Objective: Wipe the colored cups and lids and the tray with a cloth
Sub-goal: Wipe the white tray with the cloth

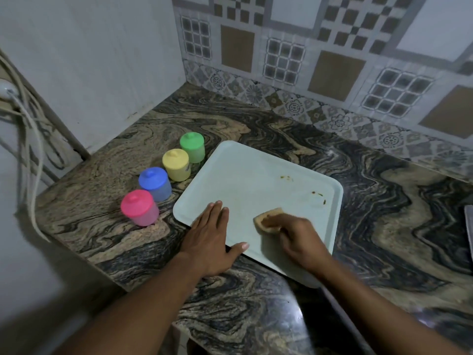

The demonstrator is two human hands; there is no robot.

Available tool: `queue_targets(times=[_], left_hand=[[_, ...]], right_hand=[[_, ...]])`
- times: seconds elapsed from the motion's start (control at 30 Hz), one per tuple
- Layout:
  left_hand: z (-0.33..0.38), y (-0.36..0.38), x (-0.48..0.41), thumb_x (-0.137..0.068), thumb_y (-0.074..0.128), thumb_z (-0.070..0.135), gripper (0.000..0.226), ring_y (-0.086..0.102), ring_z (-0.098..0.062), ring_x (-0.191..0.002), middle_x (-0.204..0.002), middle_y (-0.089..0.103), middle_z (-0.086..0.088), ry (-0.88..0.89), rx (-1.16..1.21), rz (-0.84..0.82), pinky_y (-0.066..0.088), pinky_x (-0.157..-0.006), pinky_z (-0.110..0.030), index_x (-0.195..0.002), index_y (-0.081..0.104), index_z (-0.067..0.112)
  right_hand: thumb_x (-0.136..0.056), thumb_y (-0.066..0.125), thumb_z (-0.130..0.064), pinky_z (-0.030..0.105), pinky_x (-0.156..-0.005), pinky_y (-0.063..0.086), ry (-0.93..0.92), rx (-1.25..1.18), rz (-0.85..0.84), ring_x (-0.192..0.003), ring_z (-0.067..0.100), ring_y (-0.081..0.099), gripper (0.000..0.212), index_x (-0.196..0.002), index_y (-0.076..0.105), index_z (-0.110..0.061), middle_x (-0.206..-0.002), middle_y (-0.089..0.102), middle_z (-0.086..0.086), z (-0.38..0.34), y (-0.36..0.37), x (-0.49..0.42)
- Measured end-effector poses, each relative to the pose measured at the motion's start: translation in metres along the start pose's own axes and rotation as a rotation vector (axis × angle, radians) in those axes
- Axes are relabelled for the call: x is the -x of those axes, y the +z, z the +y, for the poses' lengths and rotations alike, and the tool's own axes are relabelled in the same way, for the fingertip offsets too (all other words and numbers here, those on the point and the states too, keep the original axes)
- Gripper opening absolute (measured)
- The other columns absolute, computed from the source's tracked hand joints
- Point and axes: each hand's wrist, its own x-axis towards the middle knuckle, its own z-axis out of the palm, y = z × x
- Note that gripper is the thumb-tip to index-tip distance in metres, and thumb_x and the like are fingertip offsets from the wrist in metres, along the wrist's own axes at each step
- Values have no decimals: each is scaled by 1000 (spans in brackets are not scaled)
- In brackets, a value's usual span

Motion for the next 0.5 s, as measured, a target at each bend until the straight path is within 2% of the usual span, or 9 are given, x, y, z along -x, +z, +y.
queue_targets(times=[0.03, 0.1, 0.17, 0.23, 0.3, 0.4, 0.47, 0.5], left_hand=[[1, -3, -1, -84, 17, 85, 106, -21, -20, -152, -165, -22, -4, -5, -1, -14, -1, -124, -39, -158, -9, 14], [2, -9, -3, -84, 22, 84, 107, -19, -22, -152, -166, -20, -4, -15, -1, -52, 0, -124, -39, -159, -8, 14], [4, -14, -6, -84, 28, 84, 108, -16, -23, -153, -166, -17, -5, -27, -7, -86, 3, -125, -40, -159, -6, 13], [6, -20, -8, -85, 33, 82, 109, -13, -25, -153, -167, -14, -6, -33, -17, -113, 6, -125, -41, -159, -4, 12], [9, -26, -10, -84, 35, 81, 109, -10, -26, -154, -167, -10, -8, -37, -41, -113, 9, -124, -42, -159, -1, 11], [15, -36, -11, -85, 39, 80, 108, -7, -27, -154, -167, -8, -9, -36, -57, -150, 11, -123, -41, -158, 2, 9], [18, -41, -11, -85, 42, 79, 108, -6, -28, -154, -167, -7, -10, -54, -61, -172, 13, -123, -42, -158, 3, 9], [20, -43, -12, -85, 42, 78, 108, -5, -28, -154, -167, -6, -11, -57, -64, -183, 13, -123, -43, -158, 4, 9]], right_hand=[[-80, 49, -7, 26, -90, 48, 77, -6, 93, -105, 27, 69, 40, -111, 75, -11, -113, 75, 8, 8, -11, -15], [-81, 52, 8, 32, -87, 45, 259, 52, 256, -105, 35, 67, 37, -109, 72, -5, -111, 73, 17, 28, -31, -57], [-84, 52, 6, 36, -79, 43, 343, 130, 208, -103, 40, 64, 22, -96, 68, -5, -107, 69, 23, 37, -35, -94], [-87, 53, 0, 37, -81, 43, 371, 204, 137, -108, 41, 62, 20, -101, 67, -3, -113, 66, 26, 29, -16, -107], [-87, 55, -2, 38, -91, 44, 277, 196, 123, -115, 38, 59, 30, -114, 67, -2, -123, 65, 23, 13, 11, -100], [-84, 55, -5, 39, -89, 51, 74, 97, -46, -111, 33, 63, 33, -112, 73, -11, -121, 70, 12, -9, 25, -73], [-78, 50, -6, 29, -89, 51, 28, 42, -93, -106, 26, 67, 44, -112, 76, -14, -116, 75, 7, -7, 8, -56], [-77, 48, -5, 26, -89, 49, 51, 36, -28, -106, 23, 68, 46, -113, 76, -13, -115, 75, 7, 1, -7, -52]])
